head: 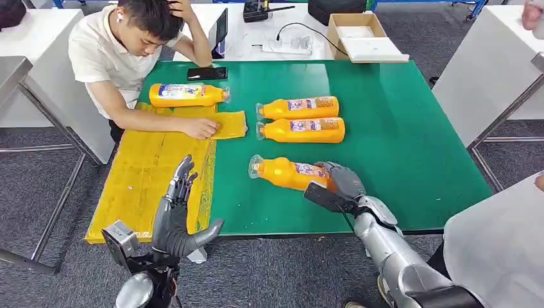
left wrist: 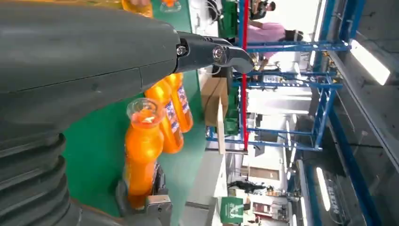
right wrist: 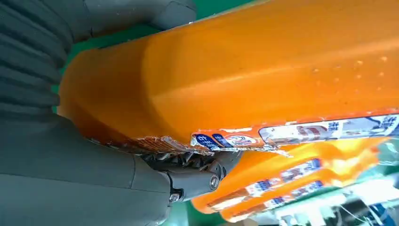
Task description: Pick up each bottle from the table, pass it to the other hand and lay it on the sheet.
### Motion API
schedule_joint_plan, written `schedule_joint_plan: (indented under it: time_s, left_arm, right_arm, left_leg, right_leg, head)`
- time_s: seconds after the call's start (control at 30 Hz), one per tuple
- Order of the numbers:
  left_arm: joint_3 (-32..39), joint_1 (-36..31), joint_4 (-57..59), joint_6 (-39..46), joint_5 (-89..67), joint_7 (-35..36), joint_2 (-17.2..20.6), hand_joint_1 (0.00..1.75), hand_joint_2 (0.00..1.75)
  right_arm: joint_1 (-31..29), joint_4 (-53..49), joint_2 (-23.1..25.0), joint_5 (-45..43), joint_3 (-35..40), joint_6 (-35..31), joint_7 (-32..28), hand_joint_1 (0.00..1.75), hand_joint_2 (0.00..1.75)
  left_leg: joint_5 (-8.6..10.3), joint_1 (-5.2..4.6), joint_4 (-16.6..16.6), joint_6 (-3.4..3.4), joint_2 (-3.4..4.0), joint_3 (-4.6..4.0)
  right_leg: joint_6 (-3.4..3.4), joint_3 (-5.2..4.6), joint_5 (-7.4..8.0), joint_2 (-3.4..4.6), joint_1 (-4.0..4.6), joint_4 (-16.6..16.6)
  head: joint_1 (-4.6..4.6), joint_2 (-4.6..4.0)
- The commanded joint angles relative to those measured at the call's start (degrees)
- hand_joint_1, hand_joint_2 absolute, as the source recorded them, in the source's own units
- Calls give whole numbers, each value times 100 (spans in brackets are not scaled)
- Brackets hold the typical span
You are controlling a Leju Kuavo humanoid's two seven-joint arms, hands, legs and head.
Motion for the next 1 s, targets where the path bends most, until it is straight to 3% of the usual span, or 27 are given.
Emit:
schedule_joint_plan:
  time_s: [0.03,0.1,0.2,0.23,0.3,0.47,0.53,0.8,1.0]
  left_arm:
    - [307,182,691,2031,-4,683,-529,0,175]
    - [168,164,973,1998,534,445,-553,0,175]
    - [-390,150,990,1485,756,242,-334,0,175]
    - [-665,141,936,1150,709,205,-166,0,175]
    - [-673,159,920,1154,708,206,-174,0,175]
    - [-647,156,879,1132,713,220,-148,0,175]
    - [-839,113,877,739,632,215,-8,0,175]
    - [-809,42,896,191,748,238,-166,0,175]
    - [-565,18,590,525,884,113,-383,0,175]
  right_arm:
    - [1689,-3124,784,-1501,-134,-890,-514,175,175]
    - [2086,-4163,829,-1923,309,-1197,-498,175,175]
    - [2249,-4571,745,-2166,844,-1496,-584,175,175]
    - [2220,-4491,737,-2189,979,-1551,-676,175,175]
    - [2209,-4457,749,-2199,991,-1561,-693,175,175]
    - [2131,-4278,714,-2293,1001,-1610,-805,175,175]
    - [2081,-4136,705,-2359,1138,-1368,-863,175,175]
    - [1779,-3032,1017,-2129,2076,-985,-1018,175,175]
    - [1669,-2208,1294,-2090,2604,-761,-1069,175,175]
  left_leg:
    - [6,14,-20,-15,-9,2]
    - [-3,11,-13,-10,9,9]
    - [-12,11,-9,-19,13,-13]
    - [-12,9,-8,-18,2,-24]
    - [3,5,-6,-9,-37,-68]
    - [-5,11,-5,-9,-25,-75]
    - [-4,9,-4,-9,-22,-82]
    - [-2,11,-11,-14,-14,-78]
    - [-1,18,-4,-9,-19,-89]
  right_leg:
    - [-17,10,3,-22,16,-26]
    - [-10,15,-1,2,11,-13]
    - [-21,-11,-13,2,11,2]
    - [-20,-20,-15,-6,9,7]
    - [-7,-52,-12,-33,3,8]
    - [-10,-55,-15,-22,7,2]
    - [-11,-63,-13,-22,5,3]
    - [-17,-61,-8,-17,8,-5]
    - [-10,-71,-7,-19,13,0]
  head:
    - [2,0]
    - [2,-2]
    - [-2,0]
    - [2,0]
    - [-5,-2]
    - [2,0]
    - [0,-2]
    - [0,0]
    - [-2,0]
